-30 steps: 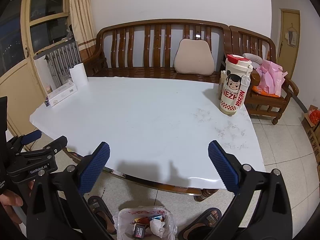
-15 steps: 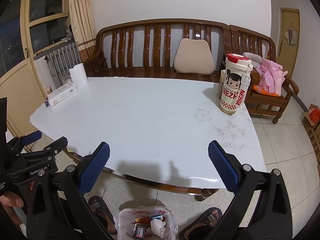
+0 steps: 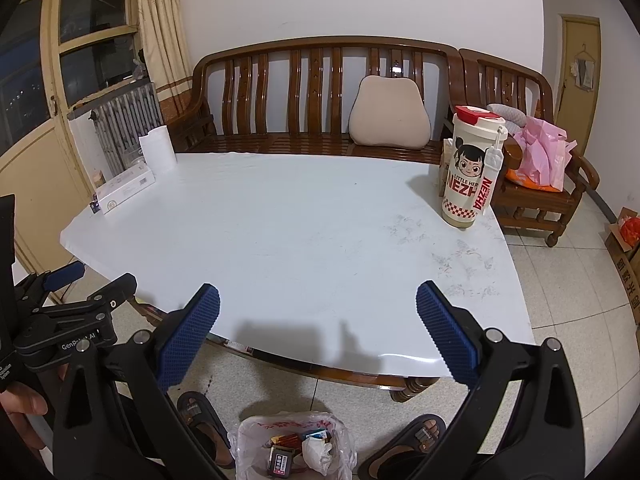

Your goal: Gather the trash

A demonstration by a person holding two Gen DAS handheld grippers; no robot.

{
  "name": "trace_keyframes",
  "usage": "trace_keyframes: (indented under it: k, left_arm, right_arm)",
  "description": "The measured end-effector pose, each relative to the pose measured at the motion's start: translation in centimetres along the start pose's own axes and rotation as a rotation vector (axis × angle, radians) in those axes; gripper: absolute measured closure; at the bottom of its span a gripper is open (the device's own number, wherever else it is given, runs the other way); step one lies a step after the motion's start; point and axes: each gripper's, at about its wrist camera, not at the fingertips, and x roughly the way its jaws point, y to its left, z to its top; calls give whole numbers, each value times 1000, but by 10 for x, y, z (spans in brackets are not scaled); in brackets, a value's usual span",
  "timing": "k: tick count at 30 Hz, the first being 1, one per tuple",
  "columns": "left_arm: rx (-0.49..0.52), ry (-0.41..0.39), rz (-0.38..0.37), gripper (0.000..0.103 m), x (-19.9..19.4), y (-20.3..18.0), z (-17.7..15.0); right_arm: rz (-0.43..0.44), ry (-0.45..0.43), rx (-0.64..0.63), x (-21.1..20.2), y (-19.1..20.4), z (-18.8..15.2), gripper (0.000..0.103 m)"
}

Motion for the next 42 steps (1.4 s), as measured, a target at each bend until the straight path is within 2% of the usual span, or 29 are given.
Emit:
trace_keyframes:
  k: [42]
  left_arm:
    - [-11, 3, 21, 8, 2, 5, 3]
  right_arm:
    - [1, 5, 1, 3, 4, -1, 7]
